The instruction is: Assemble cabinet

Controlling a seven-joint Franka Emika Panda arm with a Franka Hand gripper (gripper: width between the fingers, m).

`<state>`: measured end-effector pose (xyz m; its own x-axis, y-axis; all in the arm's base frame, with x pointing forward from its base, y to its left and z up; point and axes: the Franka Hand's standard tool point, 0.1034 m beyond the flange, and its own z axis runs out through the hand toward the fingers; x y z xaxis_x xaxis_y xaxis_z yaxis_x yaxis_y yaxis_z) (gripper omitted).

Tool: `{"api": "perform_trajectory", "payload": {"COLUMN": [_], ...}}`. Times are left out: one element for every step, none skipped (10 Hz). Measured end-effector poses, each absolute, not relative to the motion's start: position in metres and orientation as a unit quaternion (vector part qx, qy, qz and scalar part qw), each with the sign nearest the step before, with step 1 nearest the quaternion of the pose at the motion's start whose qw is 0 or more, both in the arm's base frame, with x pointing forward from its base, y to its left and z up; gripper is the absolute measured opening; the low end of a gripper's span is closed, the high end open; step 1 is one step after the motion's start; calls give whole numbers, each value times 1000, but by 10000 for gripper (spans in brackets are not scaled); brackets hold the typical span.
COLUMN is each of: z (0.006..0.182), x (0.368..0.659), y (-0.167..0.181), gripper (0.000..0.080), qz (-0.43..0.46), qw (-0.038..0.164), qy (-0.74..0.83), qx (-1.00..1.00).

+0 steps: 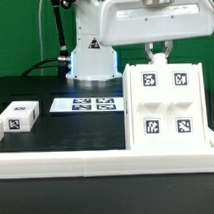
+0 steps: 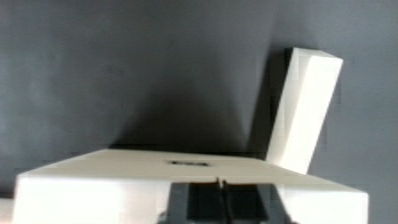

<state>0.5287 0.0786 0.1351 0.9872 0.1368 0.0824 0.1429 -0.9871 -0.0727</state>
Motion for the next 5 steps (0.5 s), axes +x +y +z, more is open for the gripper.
{"api": "perform_trajectory", "payload": {"z": [142, 146, 146, 144, 144], "x": [534, 538, 541, 539, 539], "y": [78, 78, 80, 79, 79], "gripper": [2, 2, 2, 2, 2], "qz": [-36, -31, -32, -30, -30], "qw": [40, 41, 41, 41, 41], "qy": [-69, -70, -71, -71, -71], "qx": [-996, -996, -996, -996, -996]}}
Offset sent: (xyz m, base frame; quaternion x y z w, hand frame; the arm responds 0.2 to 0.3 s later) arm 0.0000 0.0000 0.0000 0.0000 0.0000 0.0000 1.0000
